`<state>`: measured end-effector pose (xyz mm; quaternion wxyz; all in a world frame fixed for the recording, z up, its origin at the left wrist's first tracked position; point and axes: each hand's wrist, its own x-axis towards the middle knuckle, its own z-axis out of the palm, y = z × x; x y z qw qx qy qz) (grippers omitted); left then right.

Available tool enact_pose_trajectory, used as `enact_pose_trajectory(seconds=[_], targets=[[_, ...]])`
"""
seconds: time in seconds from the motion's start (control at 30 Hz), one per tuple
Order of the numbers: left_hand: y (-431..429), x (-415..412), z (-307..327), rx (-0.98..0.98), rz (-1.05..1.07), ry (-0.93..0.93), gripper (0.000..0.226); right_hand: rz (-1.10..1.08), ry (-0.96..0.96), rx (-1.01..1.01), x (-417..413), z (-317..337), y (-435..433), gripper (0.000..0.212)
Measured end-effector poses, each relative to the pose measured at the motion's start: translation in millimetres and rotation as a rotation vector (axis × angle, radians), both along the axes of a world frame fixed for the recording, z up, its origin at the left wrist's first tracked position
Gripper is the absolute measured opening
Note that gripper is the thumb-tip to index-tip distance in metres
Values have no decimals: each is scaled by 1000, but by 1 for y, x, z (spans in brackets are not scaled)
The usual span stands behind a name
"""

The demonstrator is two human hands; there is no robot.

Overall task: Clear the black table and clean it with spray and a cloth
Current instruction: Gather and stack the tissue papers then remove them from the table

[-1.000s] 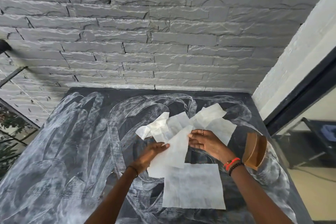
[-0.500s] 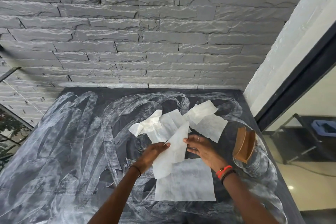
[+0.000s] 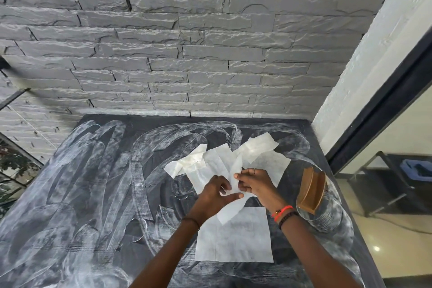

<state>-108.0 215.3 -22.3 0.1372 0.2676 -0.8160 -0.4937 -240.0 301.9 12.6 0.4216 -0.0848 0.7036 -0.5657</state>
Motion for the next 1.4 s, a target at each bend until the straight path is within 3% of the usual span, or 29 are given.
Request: enact_pose_trajectory(seconds=[0.13,0.23,0.33,0.43,0.53,0.63,0.73,0.97,1.17,1.4], targets=[[3,-5,2,-154,13,30,22,16,-17,-19,0,2,0,11],[-1,-10,5,-104,63,-1,13,33,-18,-55,-1,3,1,16],[-6,-10,15,168,119,19,8,95,93,-22,-6,-2,8,49],[-9,-8,24,529,186,114,23,244,99,9,-9,-11,23,78],[-11,-7,27,842,267,225,18,341,-182,-33,-3,-26,37,55],[-13,-5,23,870,304,243,16,247,-386,-92,9,-36,42,43],[-12,-1,19,835,318,229,10,112,-314,-169,18,-37,39,23],[-3,0,11,793,343,207,9,-68,-272,-206,20,-39,28,7],[-10,18,0,693,377,126,17,-192,-262,-161,2,-44,39,11],[-24,59,-19,727,393,19,15,-277,-77,45,-16,-59,66,7]])
